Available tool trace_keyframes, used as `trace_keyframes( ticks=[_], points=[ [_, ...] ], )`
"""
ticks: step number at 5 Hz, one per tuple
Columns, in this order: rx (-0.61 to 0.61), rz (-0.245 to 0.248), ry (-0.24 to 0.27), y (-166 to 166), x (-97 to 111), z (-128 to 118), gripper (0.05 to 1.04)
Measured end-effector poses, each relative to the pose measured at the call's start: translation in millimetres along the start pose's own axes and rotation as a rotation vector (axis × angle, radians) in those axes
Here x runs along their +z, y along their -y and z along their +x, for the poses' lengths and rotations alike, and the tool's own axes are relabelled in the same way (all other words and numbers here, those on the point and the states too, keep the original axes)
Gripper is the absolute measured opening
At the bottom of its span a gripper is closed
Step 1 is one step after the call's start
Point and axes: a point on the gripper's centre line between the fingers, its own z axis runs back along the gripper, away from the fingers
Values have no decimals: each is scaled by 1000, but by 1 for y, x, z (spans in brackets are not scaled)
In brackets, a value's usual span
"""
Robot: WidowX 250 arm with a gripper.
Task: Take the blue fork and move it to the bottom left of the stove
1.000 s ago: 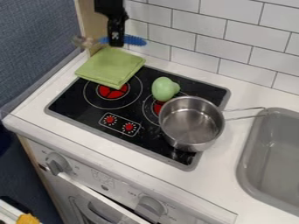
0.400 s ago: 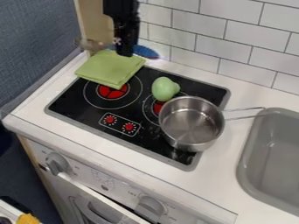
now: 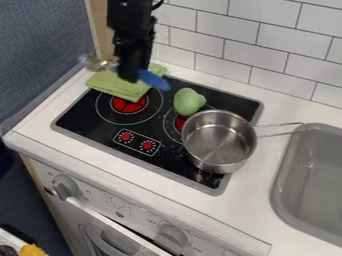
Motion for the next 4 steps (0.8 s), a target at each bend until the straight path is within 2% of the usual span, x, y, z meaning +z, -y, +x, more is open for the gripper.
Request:
trace_keyframes(
  ticks=[1, 2, 3, 4],
  points=[
    [-103, 58, 36, -13, -10, 6, 372],
    [-316, 106, 95, -19, -23, 14, 372],
    [-470, 75, 144, -29, -44, 24, 372],
    [-591, 65, 111, -34, -50, 26, 372]
  ],
)
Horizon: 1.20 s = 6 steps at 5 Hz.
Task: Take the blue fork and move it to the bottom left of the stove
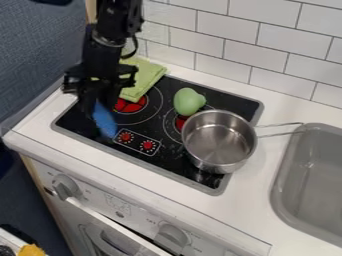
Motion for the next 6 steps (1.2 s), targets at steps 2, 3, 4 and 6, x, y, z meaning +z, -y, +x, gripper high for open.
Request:
trace_keyframes(
  ticks=[2, 3, 4, 6],
  points=[
    [-27, -56, -60, -6, -18, -5, 372],
    [8, -14, -74, 1, -32, -11, 372],
    [53, -29, -68, 4, -34, -9, 372],
    [114, -11, -94, 1, -45, -10, 372]
  ],
)
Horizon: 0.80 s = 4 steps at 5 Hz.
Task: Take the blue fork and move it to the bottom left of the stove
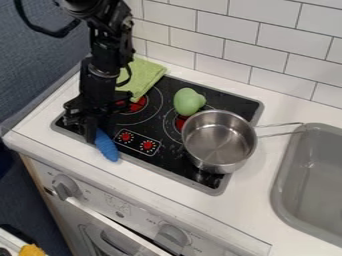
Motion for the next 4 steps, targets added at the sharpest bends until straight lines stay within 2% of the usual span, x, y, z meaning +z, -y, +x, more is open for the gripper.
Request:
trace_keyframes(
  ticks=[1, 2, 3, 4],
  points=[
    [-16, -17, -29, -9, -3, 0, 429],
    [-24, 13, -48, -13, -2, -1, 709],
    [-12, 32, -37, -14, 3, 3, 974],
    [-17, 33, -58, -12, 9, 4, 1003]
  ],
)
